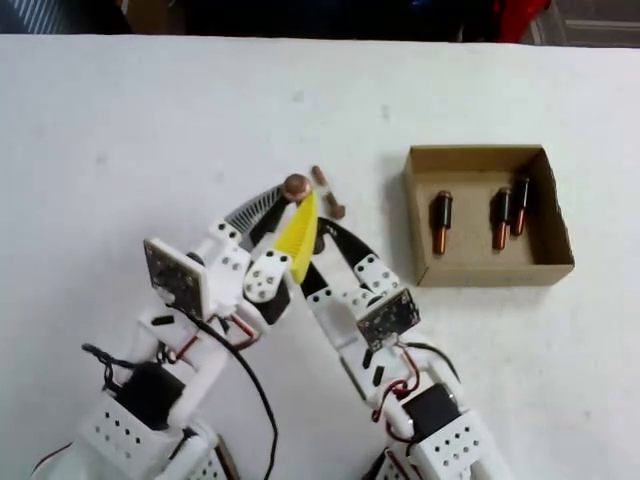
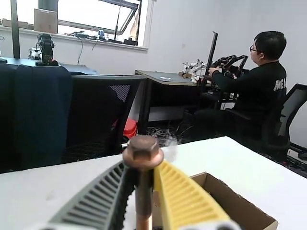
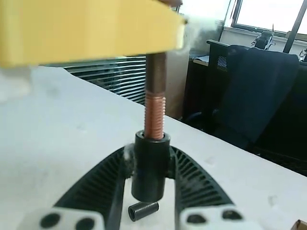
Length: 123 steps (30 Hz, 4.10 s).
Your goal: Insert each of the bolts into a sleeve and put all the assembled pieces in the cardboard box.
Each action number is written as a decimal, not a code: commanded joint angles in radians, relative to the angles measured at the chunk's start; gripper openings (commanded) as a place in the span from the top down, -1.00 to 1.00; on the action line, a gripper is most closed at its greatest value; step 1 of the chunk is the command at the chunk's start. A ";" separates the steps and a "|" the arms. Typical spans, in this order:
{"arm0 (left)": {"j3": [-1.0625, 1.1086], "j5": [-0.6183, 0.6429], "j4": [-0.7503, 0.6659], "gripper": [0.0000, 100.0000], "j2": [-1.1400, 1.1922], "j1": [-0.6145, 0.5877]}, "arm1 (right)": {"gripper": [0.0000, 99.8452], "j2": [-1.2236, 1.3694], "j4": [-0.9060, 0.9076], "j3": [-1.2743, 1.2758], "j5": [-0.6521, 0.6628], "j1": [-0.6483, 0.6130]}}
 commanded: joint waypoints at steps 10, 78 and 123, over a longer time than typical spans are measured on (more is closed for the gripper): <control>0.026 0.015 0.146 0.95 -0.012 0.012 | 0.97 -0.010 -0.024 0.008 0.008 0.007; -0.382 -0.060 0.848 0.95 -0.344 -0.564 | 0.97 -0.016 0.140 -0.008 0.008 0.120; 0.425 -0.146 0.686 0.95 -0.446 -0.599 | 0.96 1.058 0.424 -0.942 0.121 0.708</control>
